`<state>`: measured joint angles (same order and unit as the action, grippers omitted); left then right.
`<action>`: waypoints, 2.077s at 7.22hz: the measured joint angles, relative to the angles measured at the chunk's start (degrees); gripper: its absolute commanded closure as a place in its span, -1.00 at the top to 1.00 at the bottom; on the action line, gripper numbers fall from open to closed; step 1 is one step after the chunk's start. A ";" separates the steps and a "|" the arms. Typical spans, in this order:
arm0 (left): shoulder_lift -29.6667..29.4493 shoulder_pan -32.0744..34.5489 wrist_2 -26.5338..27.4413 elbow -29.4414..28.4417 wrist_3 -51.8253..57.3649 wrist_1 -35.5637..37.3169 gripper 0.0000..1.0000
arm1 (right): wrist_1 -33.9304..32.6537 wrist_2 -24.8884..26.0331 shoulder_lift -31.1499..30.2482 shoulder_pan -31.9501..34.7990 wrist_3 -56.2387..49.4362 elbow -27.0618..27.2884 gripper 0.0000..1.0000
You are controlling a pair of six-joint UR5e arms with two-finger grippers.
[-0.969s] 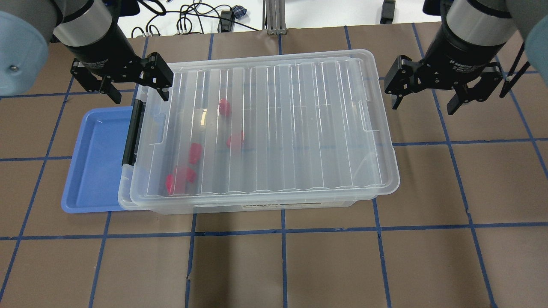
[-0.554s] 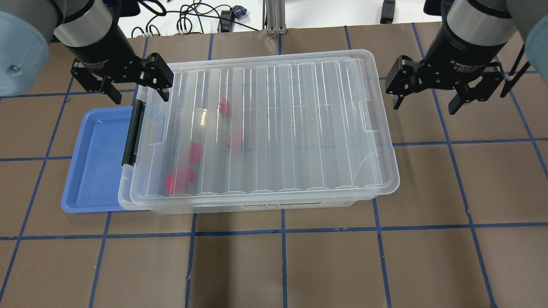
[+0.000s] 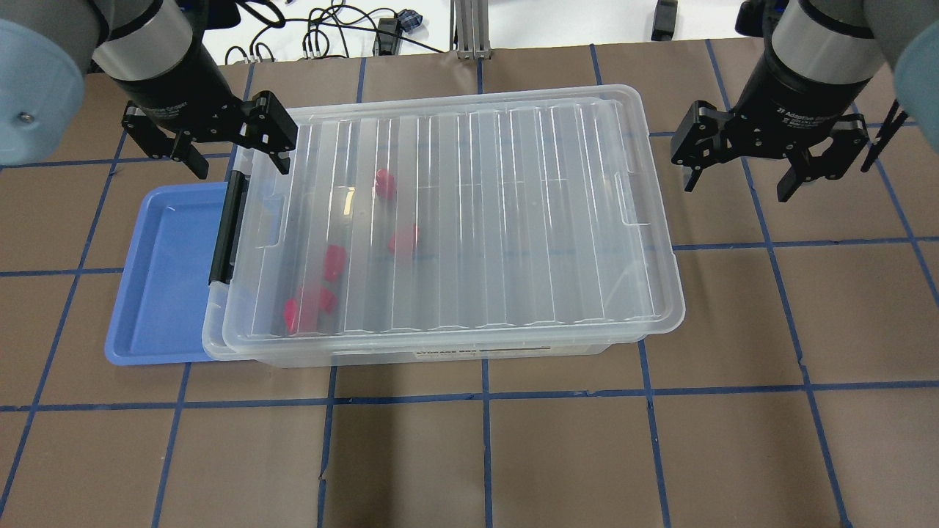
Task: Place red block in blue tray from box
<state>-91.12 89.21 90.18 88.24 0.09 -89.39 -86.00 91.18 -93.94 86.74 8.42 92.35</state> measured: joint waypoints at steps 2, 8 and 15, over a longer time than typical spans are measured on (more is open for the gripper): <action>-0.01 0.00 0.00 0.00 -0.08 0.00 1.00 | -6.46 0.55 3.59 -0.26 -0.15 1.29 1.00; 0.00 0.00 0.00 0.00 0.00 0.00 1.00 | -15.62 -0.22 14.07 -0.01 -0.32 2.33 1.00; 0.05 0.00 -0.02 0.06 -0.08 0.00 1.00 | -15.56 -2.93 16.25 -0.27 -0.58 2.39 1.00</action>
<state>-91.07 89.21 90.16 88.30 0.01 -89.38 -101.55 88.25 -77.69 86.47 7.84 94.75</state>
